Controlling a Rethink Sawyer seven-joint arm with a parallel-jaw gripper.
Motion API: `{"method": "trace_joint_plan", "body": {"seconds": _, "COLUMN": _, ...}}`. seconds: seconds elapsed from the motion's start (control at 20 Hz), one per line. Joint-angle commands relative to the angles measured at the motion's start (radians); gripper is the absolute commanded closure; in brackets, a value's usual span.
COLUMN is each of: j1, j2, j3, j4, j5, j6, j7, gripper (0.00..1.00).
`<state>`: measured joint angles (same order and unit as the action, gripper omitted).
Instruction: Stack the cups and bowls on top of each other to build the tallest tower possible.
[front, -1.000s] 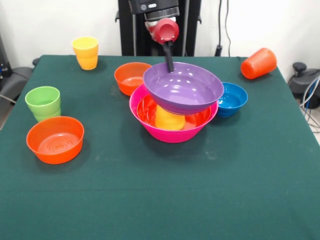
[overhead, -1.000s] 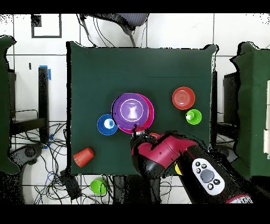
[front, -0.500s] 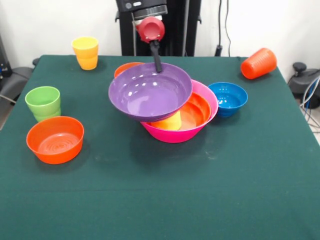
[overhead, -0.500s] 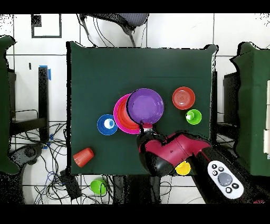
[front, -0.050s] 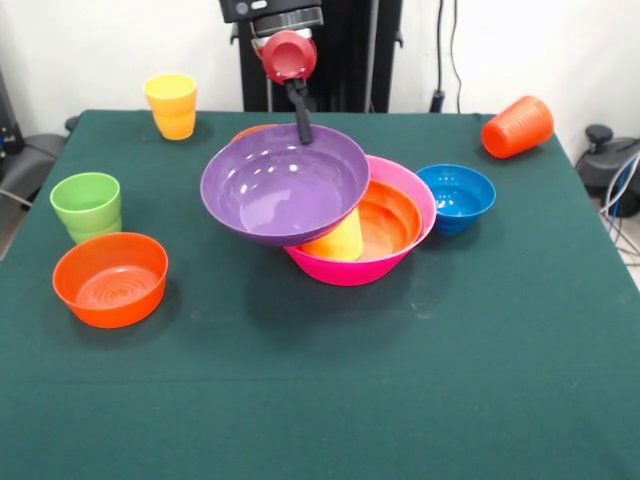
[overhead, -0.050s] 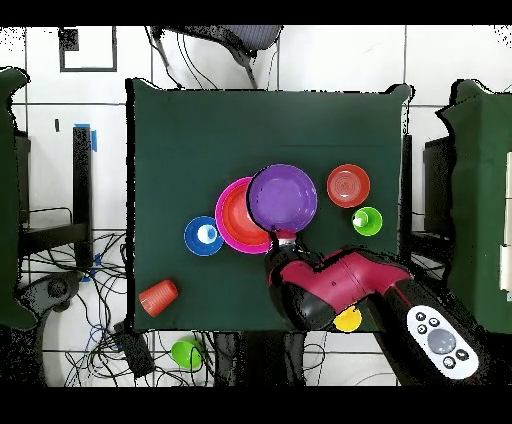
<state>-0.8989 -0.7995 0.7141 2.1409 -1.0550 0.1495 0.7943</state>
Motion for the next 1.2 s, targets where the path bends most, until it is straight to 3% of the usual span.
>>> {"method": "trace_joint_plan", "body": {"seconds": 0.05, "j1": 0.092, "j2": -0.009, "j3": 0.015, "j4": 0.003, "j5": -0.045, "j6": 0.062, "j7": 0.052, "gripper": 1.00}}
{"method": "trace_joint_plan", "body": {"seconds": 0.25, "j1": 0.152, "j2": -0.009, "j3": -0.047, "j4": -0.007, "j5": -0.077, "j6": 0.024, "j7": 0.102, "gripper": 1.00}}
{"method": "trace_joint_plan", "body": {"seconds": 0.5, "j1": 0.182, "j2": -0.026, "j3": -0.074, "j4": 0.008, "j5": -0.074, "j6": -0.004, "j7": 0.116, "gripper": 1.00}}
{"method": "trace_joint_plan", "body": {"seconds": 0.7, "j1": 0.190, "j2": -0.058, "j3": -0.059, "j4": 0.034, "j5": -0.041, "j6": -0.007, "j7": 0.124, "gripper": 1.00}}
{"method": "trace_joint_plan", "body": {"seconds": 1.2, "j1": 0.183, "j2": -0.036, "j3": -0.078, "j4": 0.010, "j5": -0.063, "j6": -0.014, "j7": 0.118, "gripper": 1.00}}
